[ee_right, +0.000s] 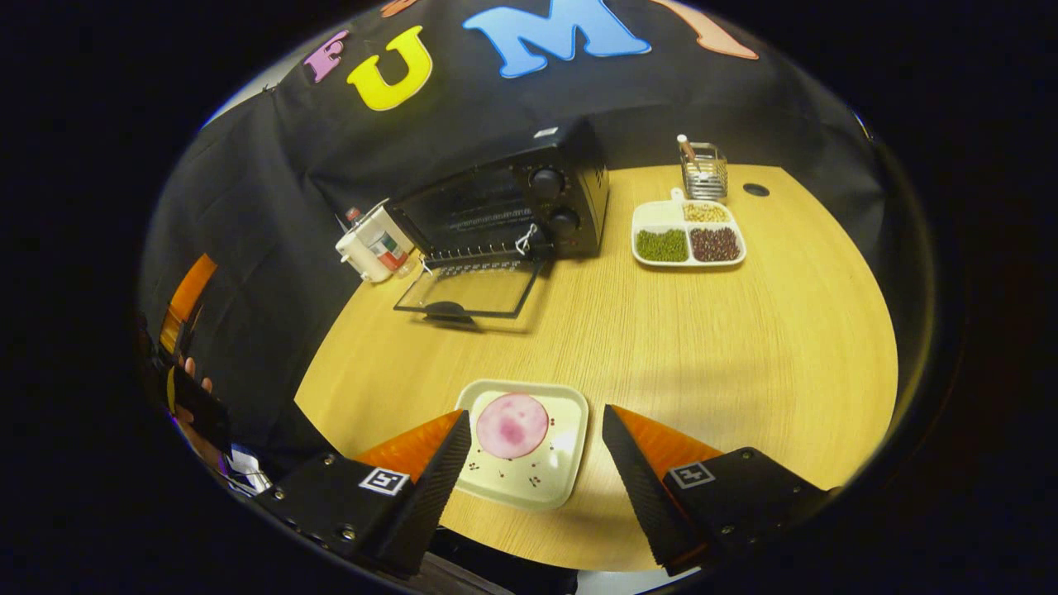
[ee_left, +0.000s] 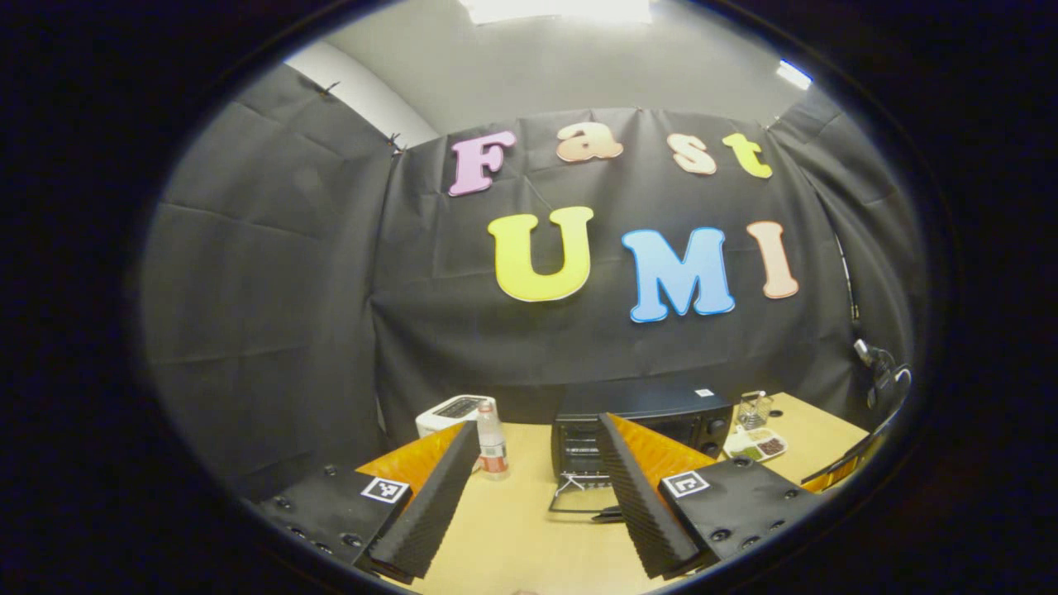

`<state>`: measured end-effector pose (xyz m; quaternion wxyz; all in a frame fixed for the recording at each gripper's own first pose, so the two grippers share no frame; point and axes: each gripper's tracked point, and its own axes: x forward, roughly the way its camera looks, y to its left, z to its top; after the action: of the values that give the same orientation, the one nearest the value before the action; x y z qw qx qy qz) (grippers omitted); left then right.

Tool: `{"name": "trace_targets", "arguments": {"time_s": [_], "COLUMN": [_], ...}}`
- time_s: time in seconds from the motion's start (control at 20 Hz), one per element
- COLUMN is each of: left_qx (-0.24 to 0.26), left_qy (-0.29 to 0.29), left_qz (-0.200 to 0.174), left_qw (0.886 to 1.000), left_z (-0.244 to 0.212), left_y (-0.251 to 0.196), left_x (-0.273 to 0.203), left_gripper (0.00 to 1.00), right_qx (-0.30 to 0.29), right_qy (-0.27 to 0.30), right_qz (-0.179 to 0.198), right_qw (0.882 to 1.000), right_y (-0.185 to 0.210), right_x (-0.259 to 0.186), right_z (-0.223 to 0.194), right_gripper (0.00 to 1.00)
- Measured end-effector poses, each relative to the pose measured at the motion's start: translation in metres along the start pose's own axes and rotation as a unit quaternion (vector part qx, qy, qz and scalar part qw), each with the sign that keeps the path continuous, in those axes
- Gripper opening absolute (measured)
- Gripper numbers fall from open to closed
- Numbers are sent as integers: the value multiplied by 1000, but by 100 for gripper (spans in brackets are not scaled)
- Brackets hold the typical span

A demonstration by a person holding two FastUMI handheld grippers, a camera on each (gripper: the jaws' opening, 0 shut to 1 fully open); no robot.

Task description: Open the electric oven with the left hand, put the food in, and close the electric oven.

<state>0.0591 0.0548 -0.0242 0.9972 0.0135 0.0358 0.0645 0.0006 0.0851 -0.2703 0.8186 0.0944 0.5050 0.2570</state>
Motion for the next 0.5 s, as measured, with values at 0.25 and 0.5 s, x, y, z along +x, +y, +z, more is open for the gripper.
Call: {"name": "trace_targets", "arguments": {"time_s": [0.25,0.5], "left_qx": [-3,3], "left_qy": [3,5], "left_qz": [22,34], "left_qw": [1000,999], "left_z": [-1,-4], "left_y": [20,30], "left_x": [-7,-10], "left_gripper": [100,100], "right_qx": [20,45], "right_qy": [67,112], "right_qz": [1,-3], "right_qw": [998,993], "right_y": [-10,-16], "right_x": [26,43], "right_z": [-27,-45], "right_gripper": [93,92]}}
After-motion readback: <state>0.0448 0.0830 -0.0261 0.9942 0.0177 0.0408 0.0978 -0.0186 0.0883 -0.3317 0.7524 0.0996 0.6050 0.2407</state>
